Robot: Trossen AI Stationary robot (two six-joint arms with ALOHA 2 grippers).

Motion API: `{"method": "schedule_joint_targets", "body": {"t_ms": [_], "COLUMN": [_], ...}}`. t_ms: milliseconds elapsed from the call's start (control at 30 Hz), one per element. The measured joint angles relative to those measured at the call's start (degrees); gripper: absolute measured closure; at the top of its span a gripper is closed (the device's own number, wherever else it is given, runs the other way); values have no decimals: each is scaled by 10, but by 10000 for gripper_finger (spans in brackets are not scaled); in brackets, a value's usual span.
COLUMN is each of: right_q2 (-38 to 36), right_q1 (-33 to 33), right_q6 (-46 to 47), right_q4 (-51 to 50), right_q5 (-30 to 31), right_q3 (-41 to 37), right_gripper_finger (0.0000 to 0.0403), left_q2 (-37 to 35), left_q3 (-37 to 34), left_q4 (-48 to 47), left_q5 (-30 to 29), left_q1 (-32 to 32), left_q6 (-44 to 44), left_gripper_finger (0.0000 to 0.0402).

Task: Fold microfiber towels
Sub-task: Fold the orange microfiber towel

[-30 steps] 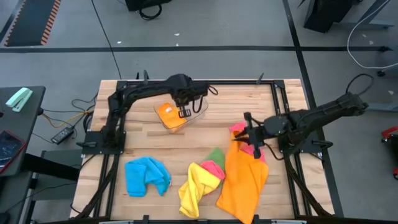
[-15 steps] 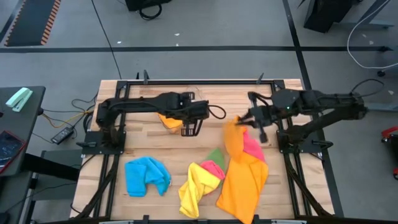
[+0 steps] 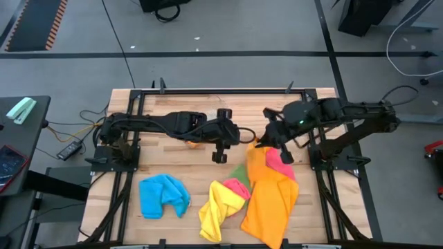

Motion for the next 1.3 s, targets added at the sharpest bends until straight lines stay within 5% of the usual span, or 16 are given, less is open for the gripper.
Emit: {"method": "schedule_joint_targets", "body": {"t_ms": [133, 500, 833, 1067, 1300], "right_q2": [24, 33, 32, 32, 32], "right_q1": [-9, -9, -9, -9, -9], "right_q6": [-23, -38, -25, -24, -22], "right_q4": [-26, -34, -31, -30, -19], "right_q5": [-1, -7, 14, 24, 26], "right_q3": [0, 0, 0, 0, 0], "right_gripper_finger": [392, 391, 391, 391, 391], "left_q2": [0, 4, 4, 4, 4], "left_q3": [0, 0, 0, 0, 0], "left_q4": [35, 104, 163, 173, 170], "left_q5": [55, 97, 106, 105, 104], "left_q1": [-3, -5, -5, -3, 4], "left_q6": [12, 42, 63, 66, 69], "left_gripper_finger": [287, 221, 205, 247, 374]}}
